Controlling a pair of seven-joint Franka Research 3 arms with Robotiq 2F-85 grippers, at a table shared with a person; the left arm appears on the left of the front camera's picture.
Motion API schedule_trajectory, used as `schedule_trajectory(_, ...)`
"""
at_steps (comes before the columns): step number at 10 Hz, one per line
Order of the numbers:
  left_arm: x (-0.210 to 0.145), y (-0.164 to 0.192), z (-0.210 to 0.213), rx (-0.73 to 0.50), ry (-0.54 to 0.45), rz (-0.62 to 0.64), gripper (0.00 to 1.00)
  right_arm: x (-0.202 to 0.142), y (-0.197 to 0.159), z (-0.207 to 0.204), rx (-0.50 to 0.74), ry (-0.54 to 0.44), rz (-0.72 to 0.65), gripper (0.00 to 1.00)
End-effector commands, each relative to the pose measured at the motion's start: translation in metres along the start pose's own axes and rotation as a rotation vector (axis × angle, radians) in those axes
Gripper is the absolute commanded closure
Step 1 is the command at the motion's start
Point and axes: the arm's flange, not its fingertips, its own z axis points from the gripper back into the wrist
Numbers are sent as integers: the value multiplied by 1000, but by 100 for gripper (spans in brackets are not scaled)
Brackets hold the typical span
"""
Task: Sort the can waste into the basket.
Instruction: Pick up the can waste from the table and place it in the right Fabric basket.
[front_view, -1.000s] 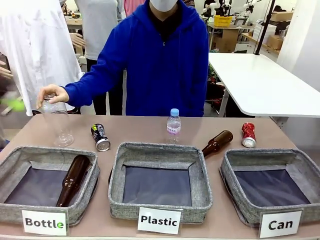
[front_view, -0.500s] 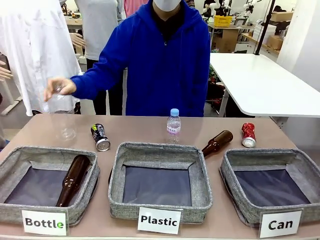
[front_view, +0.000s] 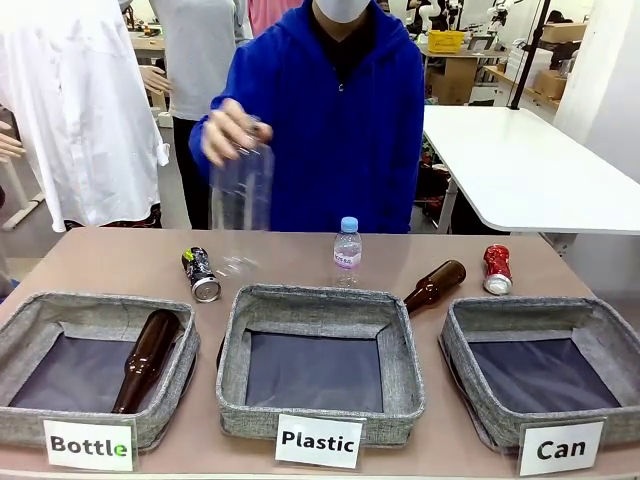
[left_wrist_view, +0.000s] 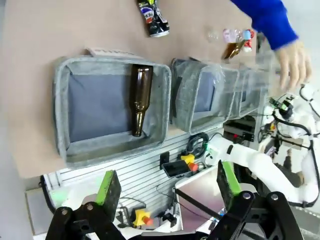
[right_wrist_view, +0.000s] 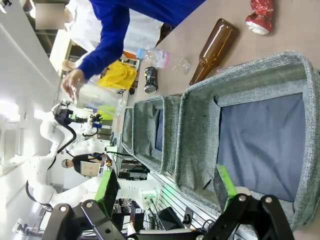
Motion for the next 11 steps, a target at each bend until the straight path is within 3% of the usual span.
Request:
schedule_trajectory(1,22,-16,0,35,53,26,0,3,0,1,19,-18,25,0)
schedule_trajectory(3,4,19,22,-34,44,42,0,3,0,1,19,-18,25,0)
schedule_trajectory(5,-40,71,39,-147,-42,77,0,3,0,1,19,-18,25,0)
schedule_trajectory(6,-49,78,33,-160,-66,91,0,3,0,1,19,-18,25,0)
schedule_trajectory(8,-40,52,10,-98,-62,110,0,3,0,1,19,-18,25,0)
schedule_trajectory(11,14,-24,-49,80,14,170,0,3,0,1,19,-18,25,0)
